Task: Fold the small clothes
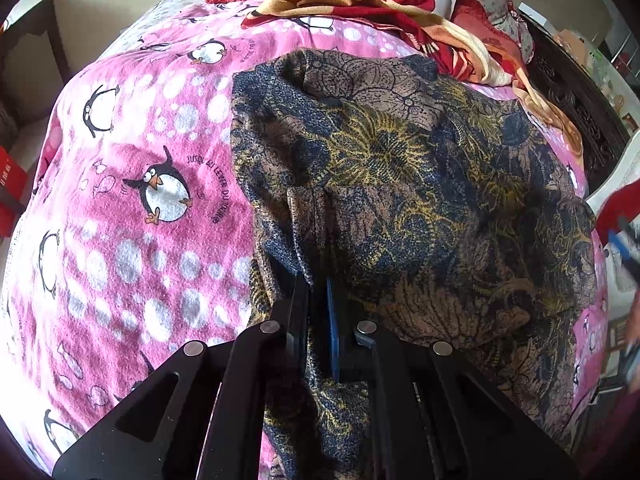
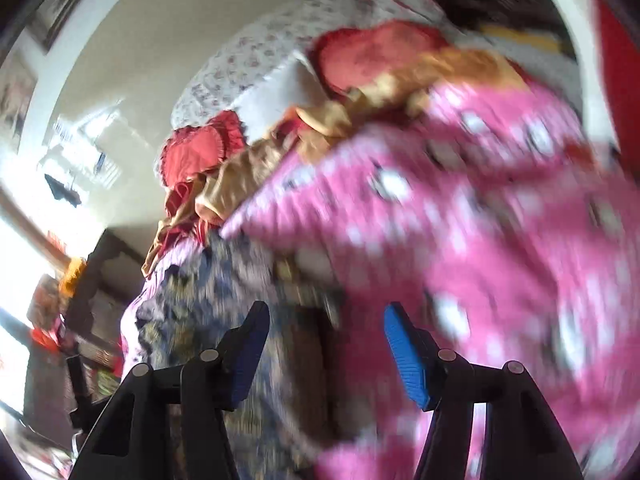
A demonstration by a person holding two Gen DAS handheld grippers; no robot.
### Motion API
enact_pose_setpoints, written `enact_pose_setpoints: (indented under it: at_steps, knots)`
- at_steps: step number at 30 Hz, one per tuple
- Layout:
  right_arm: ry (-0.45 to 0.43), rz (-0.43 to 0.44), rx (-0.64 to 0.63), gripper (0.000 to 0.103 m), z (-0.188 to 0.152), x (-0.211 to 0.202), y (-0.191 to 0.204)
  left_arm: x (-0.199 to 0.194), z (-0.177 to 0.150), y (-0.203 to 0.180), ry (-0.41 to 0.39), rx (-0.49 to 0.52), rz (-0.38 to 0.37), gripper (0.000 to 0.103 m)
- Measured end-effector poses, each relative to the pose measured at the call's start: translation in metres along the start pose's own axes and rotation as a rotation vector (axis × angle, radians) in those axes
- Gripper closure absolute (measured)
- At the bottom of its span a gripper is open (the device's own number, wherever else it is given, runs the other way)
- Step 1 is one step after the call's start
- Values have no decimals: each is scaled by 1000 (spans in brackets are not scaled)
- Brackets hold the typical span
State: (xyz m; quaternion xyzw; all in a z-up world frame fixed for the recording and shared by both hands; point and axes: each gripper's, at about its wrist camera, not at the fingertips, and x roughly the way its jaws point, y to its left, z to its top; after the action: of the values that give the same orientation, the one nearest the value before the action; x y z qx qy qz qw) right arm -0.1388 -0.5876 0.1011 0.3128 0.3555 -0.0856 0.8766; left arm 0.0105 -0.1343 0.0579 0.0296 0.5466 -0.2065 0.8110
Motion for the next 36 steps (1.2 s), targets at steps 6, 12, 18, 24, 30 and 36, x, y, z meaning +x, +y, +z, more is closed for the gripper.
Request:
enact_pose_setpoints:
  at_steps: [6, 12, 18, 24, 30, 36]
  knots:
    - [209, -8, -294, 58, 46, 75, 40, 3, 1, 1, 10, -19, -11, 98]
    - [314, -87, -503, 77, 29, 106, 58, 8, 3, 2, 23, -20, -14, 98]
    - [215, -174, -575, 102, 36, 95, 80, 1, 2, 2, 4, -14, -25, 98]
    - [196, -242, -542, 102, 51, 122, 79, 3, 2, 1, 5, -19, -26, 98]
    - [147, -181, -351, 99, 60, 112, 56, -4, 4, 4, -9, -19, -39, 98]
    - [107, -82, -250, 46, 44, 45, 39, -4, 3, 8, -13, -32, -56, 98]
